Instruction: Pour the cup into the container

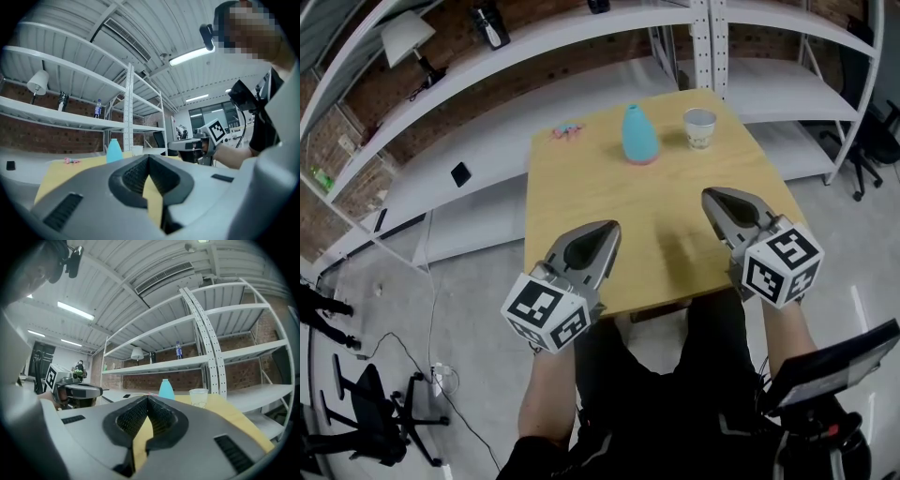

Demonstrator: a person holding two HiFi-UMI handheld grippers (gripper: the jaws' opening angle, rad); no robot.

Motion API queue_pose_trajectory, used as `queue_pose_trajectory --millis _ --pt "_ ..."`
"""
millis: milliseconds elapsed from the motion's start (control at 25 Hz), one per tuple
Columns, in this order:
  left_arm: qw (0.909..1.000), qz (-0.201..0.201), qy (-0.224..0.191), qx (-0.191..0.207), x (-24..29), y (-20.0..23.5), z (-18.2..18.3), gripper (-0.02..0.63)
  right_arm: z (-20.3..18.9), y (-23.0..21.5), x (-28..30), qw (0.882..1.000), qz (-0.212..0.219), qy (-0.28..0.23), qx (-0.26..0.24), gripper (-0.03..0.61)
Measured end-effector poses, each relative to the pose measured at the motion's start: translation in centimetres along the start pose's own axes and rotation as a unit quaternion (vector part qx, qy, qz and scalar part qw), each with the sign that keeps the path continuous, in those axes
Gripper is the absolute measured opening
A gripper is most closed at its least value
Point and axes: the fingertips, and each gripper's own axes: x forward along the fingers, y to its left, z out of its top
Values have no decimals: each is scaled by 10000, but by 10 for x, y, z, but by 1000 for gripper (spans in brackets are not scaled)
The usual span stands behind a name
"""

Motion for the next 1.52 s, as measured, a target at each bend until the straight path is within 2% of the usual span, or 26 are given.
queue_pose_trajectory --millis 280,440,760,1080,1360,1520 --pt "9989 324 40 -325 -44 -54 -13 2 -10 33 -67 10000 25 39 87 2" --pt "9972 524 37 -530 -82 -100 -20 2 -19 64 -121 9998 62 28 160 2" --pt "9977 470 64 -487 -155 -235 -15 2 -24 139 -251 9996 266 49 -79 2" --pt "9983 444 109 -366 -224 -379 -7 2 -28 196 -385 9993 364 18 -23 2" --pt "9976 412 92 -557 -291 -485 -15 2 -39 255 -497 9995 282 101 25 2" --pt "9975 466 -38 -529 -326 -538 -4 2 -37 290 -564 9996 258 121 -72 2"
